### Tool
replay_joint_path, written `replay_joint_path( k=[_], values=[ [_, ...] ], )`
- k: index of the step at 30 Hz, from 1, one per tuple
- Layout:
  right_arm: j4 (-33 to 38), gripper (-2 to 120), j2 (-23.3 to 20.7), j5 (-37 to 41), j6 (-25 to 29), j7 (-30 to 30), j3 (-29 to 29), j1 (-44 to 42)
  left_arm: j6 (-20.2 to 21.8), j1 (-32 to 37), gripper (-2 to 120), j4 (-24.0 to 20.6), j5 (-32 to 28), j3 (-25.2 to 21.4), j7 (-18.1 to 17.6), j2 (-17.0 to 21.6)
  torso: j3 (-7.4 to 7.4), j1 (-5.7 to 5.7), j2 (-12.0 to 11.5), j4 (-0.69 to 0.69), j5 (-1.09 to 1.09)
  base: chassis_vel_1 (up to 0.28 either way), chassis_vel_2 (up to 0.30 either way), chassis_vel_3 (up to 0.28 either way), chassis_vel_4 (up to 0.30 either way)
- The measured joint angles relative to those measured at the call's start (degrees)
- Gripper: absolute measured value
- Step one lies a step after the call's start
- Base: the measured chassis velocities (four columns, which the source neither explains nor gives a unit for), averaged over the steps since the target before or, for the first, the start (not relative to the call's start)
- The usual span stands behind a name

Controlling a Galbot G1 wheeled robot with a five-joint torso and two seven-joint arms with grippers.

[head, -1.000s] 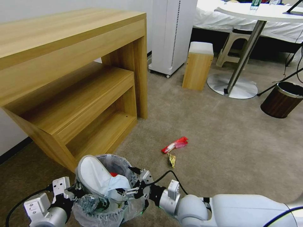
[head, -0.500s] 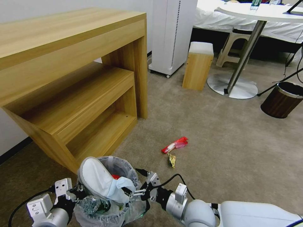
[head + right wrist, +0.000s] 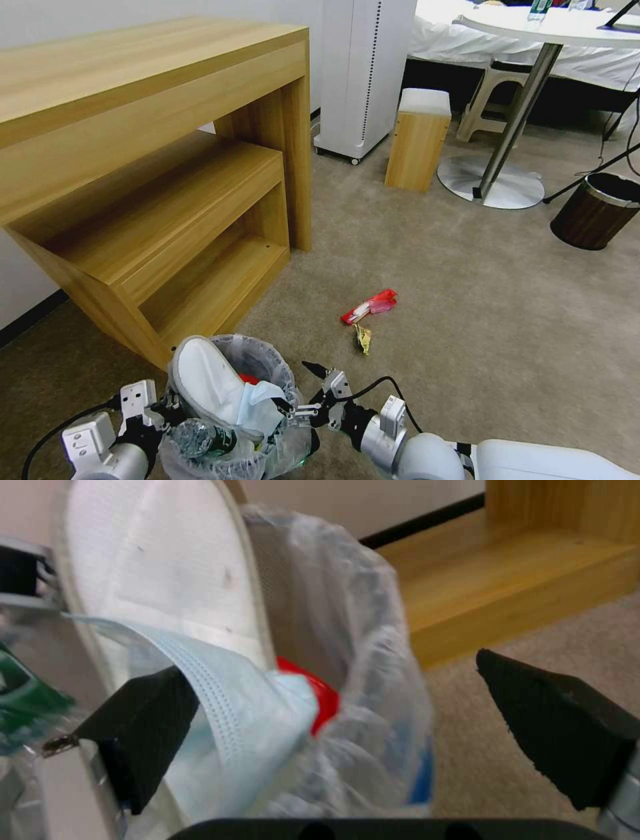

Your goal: Pick up the trash bin and place the garbage on the floor into it.

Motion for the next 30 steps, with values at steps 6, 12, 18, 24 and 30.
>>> replay_joint_path(
  k=[6, 12, 18, 24, 30],
  values=[
    [1.5, 100, 0.4, 0.5, 0.6, -1.2, -0.4, 0.2, 0.0, 0.1, 0, -0.1, 0.0, -0.3, 0.0, 0.0, 0.00, 0.00, 0.0, 0.00, -0.01, 0.000, 0.000, 0.000, 0.000],
    [1.9, 100, 0.2, -0.1, 1.4, -2.9, -1.3, 0.5, 0.0, 0.0, 0, -0.3, 0.1, -0.3, 0.0, -0.5, 0.00, 0.00, 0.0, 0.00, -0.01, 0.000, 0.000, 0.000, 0.000],
    [1.8, 100, -0.6, -0.8, 1.6, -2.9, -1.3, 0.4, 0.0, 0.2, 0, -0.6, 0.2, -0.5, 0.0, -0.7, 0.00, 0.00, 0.0, 0.00, 0.00, 0.000, 0.000, 0.000, 0.000],
    [2.1, 100, -1.7, -1.2, 1.7, -3.5, -1.2, -0.8, 0.1, 0.1, 0, -0.7, 0.7, 0.1, 0.0, -1.4, 0.00, 0.00, 0.0, -0.01, -0.01, 0.000, 0.000, 0.000, 0.000],
    [1.6, 100, -1.8, -0.3, 4.2, -7.1, -3.3, -0.8, 0.2, 0.4, 0, -1.5, 1.6, 0.8, 0.3, -2.2, 0.00, 0.00, 0.0, -0.01, 0.00, 0.000, 0.000, 0.000, 0.000]
  ],
)
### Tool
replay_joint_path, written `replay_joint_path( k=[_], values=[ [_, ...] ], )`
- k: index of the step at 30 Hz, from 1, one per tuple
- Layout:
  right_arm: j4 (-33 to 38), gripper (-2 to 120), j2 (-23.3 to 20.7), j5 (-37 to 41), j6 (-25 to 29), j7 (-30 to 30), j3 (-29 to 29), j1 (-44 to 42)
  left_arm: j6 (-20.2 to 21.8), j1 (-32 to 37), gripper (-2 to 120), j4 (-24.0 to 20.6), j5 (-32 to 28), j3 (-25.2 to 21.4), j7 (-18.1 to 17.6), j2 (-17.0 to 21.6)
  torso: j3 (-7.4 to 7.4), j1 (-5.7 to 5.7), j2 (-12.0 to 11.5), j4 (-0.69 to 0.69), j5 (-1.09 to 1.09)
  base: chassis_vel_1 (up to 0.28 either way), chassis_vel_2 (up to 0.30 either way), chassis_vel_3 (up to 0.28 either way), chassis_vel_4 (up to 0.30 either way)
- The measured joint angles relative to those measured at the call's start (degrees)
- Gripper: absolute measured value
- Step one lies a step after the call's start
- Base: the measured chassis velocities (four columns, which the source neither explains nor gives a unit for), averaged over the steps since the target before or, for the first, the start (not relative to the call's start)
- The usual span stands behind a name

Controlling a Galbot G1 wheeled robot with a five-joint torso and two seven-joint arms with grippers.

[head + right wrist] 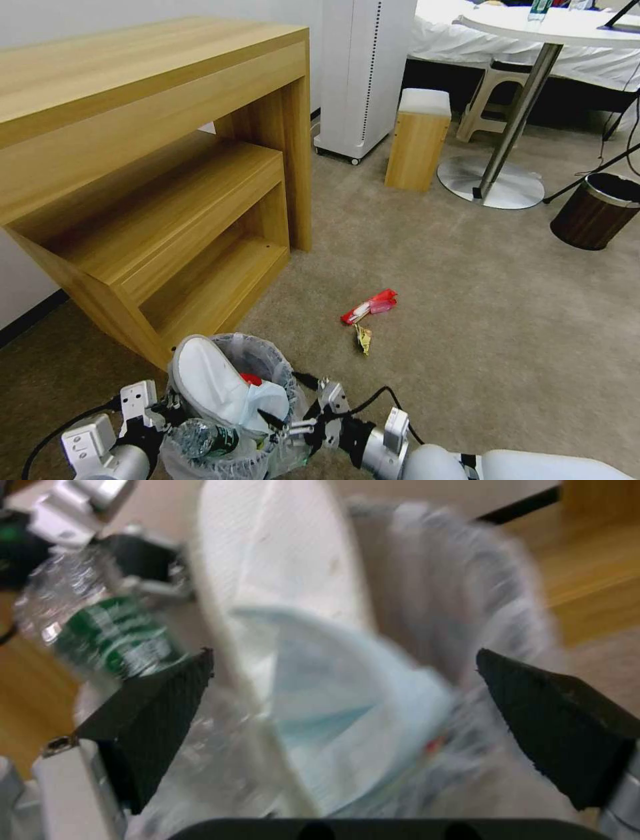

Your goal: Pick up the trash bin and place the garbage on the floor into it.

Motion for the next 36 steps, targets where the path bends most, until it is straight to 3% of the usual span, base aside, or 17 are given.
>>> replay_joint_path(
  k=[10, 20, 23, 30, 36],
  values=[
    [-1.6, 100, 0.3, -0.7, 4.0, -4.1, 0.1, -0.2, -0.2, 0.1, 0, 0.2, 0.4, -0.5, 0.3, -0.3, 0.00, 0.00, 0.0, 0.00, -0.01, 0.000, 0.000, 0.000, 0.000],
    [-0.9, 100, 0.5, -2.7, 6.6, -5.4, 8.2, -2.9, -0.4, -0.9, 0, 2.6, 0.6, -0.1, 0.4, -0.2, 0.00, 0.00, 0.0, 0.00, 0.00, 0.000, 0.000, 0.000, 0.000],
    [-0.7, 100, 0.3, -3.7, 6.4, -3.9, 11.9, -4.2, -0.5, -0.9, 0, 2.9, 0.6, -0.2, 0.4, -0.1, 0.00, 0.00, 0.0, 0.01, -0.01, 0.000, 0.000, 0.000, 0.000],
    [0.0, 100, -1.8, -3.9, 0.2, 4.7, 26.7, -11.3, -0.9, -1.4, 0, 3.5, 0.7, -0.2, 0.6, 0.2, 0.00, 0.00, 0.0, 0.00, 0.01, 0.000, 0.000, 0.000, 0.000],
    [-2.8, 100, -4.6, 0.5, -5.5, 11.6, 31.9, -13.1, -1.2, -1.6, 0, 3.8, 1.1, -0.1, 0.8, 0.1, 0.00, 0.00, 0.0, 0.00, 0.00, 0.000, 0.000, 0.000, 0.000]
  ],
)
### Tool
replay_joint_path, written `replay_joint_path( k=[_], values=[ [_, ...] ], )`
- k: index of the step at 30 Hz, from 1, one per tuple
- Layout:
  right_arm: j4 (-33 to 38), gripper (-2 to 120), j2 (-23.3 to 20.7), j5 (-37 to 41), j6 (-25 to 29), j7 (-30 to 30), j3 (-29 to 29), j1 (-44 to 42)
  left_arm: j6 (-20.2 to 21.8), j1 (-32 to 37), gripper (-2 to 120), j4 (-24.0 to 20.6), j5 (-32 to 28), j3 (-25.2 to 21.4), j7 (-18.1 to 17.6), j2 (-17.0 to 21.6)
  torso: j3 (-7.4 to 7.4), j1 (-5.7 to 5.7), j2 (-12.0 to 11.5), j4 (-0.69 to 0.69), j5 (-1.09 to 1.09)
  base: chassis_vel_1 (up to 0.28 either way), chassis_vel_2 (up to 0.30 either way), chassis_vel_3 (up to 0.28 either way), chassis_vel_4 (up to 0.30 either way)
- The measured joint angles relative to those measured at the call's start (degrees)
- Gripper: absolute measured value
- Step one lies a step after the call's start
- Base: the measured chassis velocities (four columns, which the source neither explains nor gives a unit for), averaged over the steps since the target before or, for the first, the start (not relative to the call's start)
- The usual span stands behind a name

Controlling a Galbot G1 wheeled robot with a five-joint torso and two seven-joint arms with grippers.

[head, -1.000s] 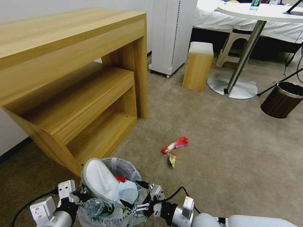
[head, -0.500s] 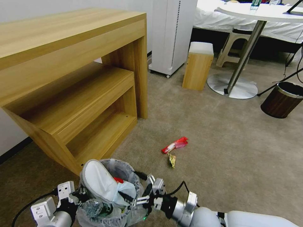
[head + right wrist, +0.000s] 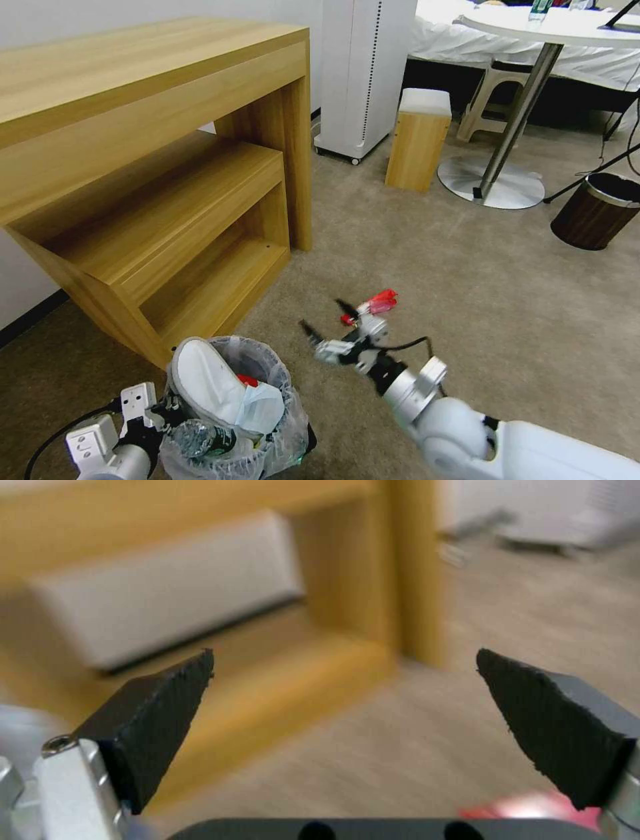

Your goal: Pick up the trash bin and place the garbage on the floor into it.

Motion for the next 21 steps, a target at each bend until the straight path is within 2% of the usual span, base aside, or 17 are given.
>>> replay_joint_path(
  k=[2, 6, 14, 17, 21],
  values=[
    [-2.9, 100, 0.0, 2.6, -2.0, 3.7, 0.4, 0.2, -0.1, -0.2, 0, 0.0, 0.1, 0.1, 0.1, -0.2, 0.00, 0.00, 0.0, 0.00, 0.00, 0.000, 0.000, 0.000, 0.000],
    [-6.4, 100, 1.5, 4.0, -3.9, 6.0, 0.4, 0.3, -0.3, -0.3, 0, 0.2, 0.5, 0.3, 0.3, -0.7, 0.00, 0.00, 0.0, 0.01, 0.01, 0.000, 0.000, 0.000, 0.000],
    [-13.7, 100, 6.5, 4.6, -7.7, 7.2, -0.2, 1.5, -0.8, 0.0, 0, 0.2, 1.4, 0.3, 0.7, -1.5, 0.00, 0.00, 0.0, 0.01, -0.01, 0.000, 0.000, 0.000, 0.000],
    [-19.5, 100, 9.8, 5.2, -9.2, 7.2, -0.8, 1.6, -1.3, 0.3, 0, 0.2, 1.9, 0.1, 0.8, -1.9, 0.00, 0.00, 0.0, 0.01, 0.00, 0.000, 0.000, 0.000, 0.000],
    [-24.9, 100, 12.2, 5.7, -10.8, 8.1, -1.5, 1.2, -1.4, 0.3, 0, 0.4, 2.1, 0.0, 1.0, -2.2, 0.00, 0.00, 0.0, 0.01, 0.00, 0.000, 0.000, 0.000, 0.000]
  ],
)
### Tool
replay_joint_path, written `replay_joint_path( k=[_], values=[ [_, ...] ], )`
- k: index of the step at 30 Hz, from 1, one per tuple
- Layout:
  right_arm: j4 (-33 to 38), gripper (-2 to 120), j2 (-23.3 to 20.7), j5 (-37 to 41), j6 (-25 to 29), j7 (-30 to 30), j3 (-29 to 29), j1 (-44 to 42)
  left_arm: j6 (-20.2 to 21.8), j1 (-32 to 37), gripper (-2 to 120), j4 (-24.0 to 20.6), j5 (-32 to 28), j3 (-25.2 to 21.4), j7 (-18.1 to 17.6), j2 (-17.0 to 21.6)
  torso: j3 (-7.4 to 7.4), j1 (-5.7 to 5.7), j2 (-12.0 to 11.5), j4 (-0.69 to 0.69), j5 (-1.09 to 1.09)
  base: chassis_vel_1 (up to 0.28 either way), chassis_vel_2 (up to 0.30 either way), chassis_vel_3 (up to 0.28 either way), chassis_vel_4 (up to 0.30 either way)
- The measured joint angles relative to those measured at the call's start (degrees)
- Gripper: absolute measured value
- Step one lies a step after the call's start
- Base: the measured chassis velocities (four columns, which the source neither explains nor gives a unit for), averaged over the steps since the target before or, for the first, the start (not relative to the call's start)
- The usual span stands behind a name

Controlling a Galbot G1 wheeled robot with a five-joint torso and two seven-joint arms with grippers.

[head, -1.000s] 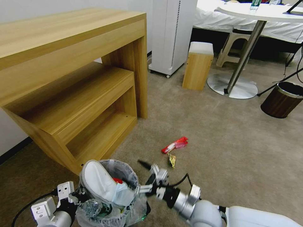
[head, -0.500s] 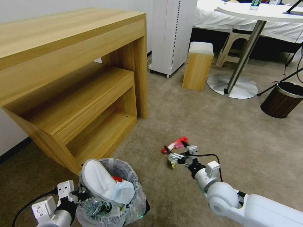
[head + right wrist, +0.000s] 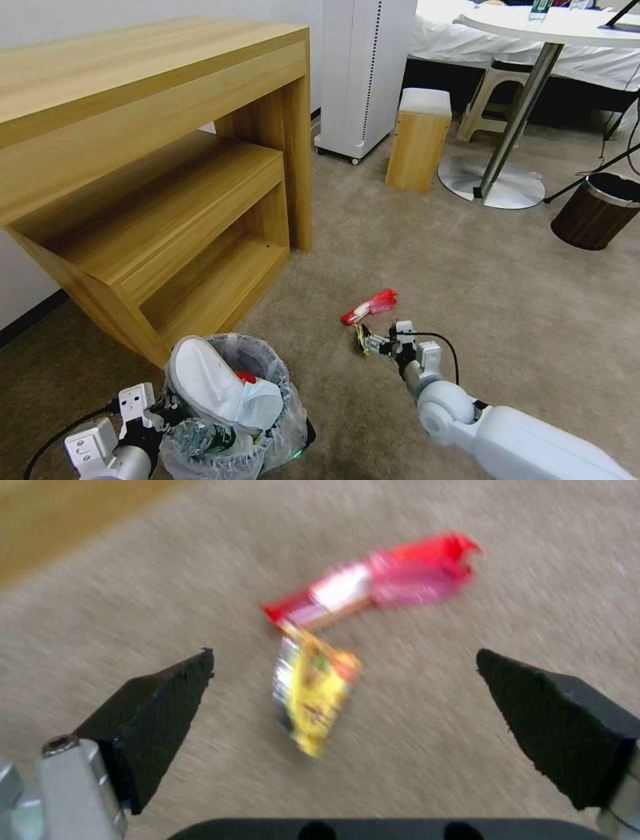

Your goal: Pick up the trash bin and place the garbage on the floor into it.

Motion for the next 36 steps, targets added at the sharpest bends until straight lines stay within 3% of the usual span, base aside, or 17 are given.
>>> replay_joint_path(
  k=[17, 25, 36],
  values=[
    [-11.1, 100, 5.4, -1.7, -2.0, -1.2, -0.9, 3.0, -0.2, -1.5, 0, 1.5, -0.3, 0.7, 0.2, 0.9, 0.00, 0.00, 0.0, 0.00, -0.01, 0.000, 0.000, 0.000, 0.000],
    [-20.3, 100, 10.5, -4.0, -0.6, -4.6, -1.6, 4.7, -0.2, -1.7, 0, 1.7, -0.7, 0.8, 0.3, 1.3, 0.00, 0.00, 0.0, 0.00, -0.01, 0.000, 0.000, 0.000, 0.000],
    [-27.5, 100, 15.5, -6.9, 2.6, -7.8, -3.3, 7.4, -0.7, -1.8, 0, 1.8, -0.8, 0.9, 0.3, 1.5, 0.00, 0.00, 0.0, 0.00, -0.01, 0.000, 0.000, 0.000, 0.000]
  ],
)
